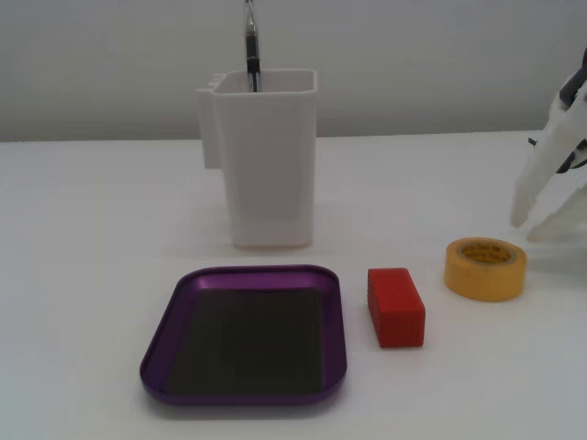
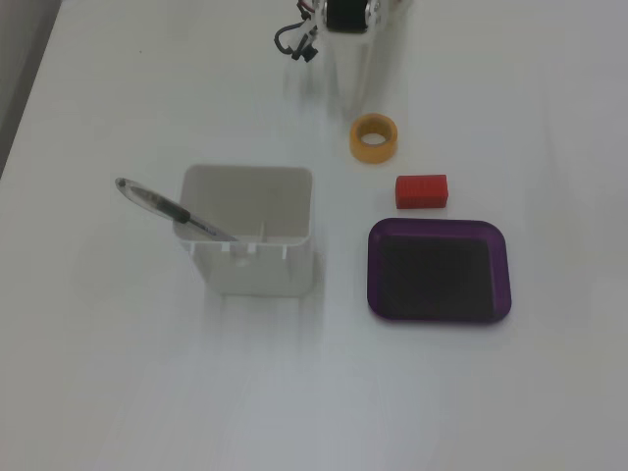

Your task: Grab up the yellow tape and put it in the box.

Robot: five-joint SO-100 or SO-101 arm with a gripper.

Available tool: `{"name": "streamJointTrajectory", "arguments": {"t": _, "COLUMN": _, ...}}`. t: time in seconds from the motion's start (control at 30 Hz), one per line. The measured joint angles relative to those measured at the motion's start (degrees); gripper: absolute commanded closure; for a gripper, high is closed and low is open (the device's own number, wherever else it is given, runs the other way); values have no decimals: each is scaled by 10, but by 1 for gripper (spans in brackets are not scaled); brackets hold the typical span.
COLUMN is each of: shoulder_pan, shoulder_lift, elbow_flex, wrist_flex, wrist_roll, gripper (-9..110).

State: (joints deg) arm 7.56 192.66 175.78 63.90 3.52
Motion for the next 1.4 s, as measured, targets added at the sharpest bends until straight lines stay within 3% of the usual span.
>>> {"name": "streamJointTrajectory", "arguments": {"t": 0.13, "shoulder_pan": -90, "shoulder_lift": 0, "elbow_flex": 0, "wrist_flex": 0, "wrist_roll": -5, "gripper": 101}}
{"name": "streamJointTrajectory", "arguments": {"t": 0.33, "shoulder_pan": -104, "shoulder_lift": 0, "elbow_flex": 1, "wrist_flex": 0, "wrist_roll": -1, "gripper": 101}}
{"name": "streamJointTrajectory", "arguments": {"t": 0.67, "shoulder_pan": -104, "shoulder_lift": 0, "elbow_flex": -12, "wrist_flex": -5, "wrist_roll": -3, "gripper": 101}}
{"name": "streamJointTrajectory", "arguments": {"t": 0.93, "shoulder_pan": -10, "shoulder_lift": -19, "elbow_flex": -111, "wrist_flex": -58, "wrist_roll": -4, "gripper": 100}}
{"name": "streamJointTrajectory", "arguments": {"t": 1.23, "shoulder_pan": -2, "shoulder_lift": -294, "elbow_flex": -232, "wrist_flex": -60, "wrist_roll": -51, "gripper": 85}}
{"name": "streamJointTrajectory", "arguments": {"t": 1.4, "shoulder_pan": 2, "shoulder_lift": -490, "elbow_flex": -348, "wrist_flex": -16, "wrist_roll": -52, "gripper": 83}}
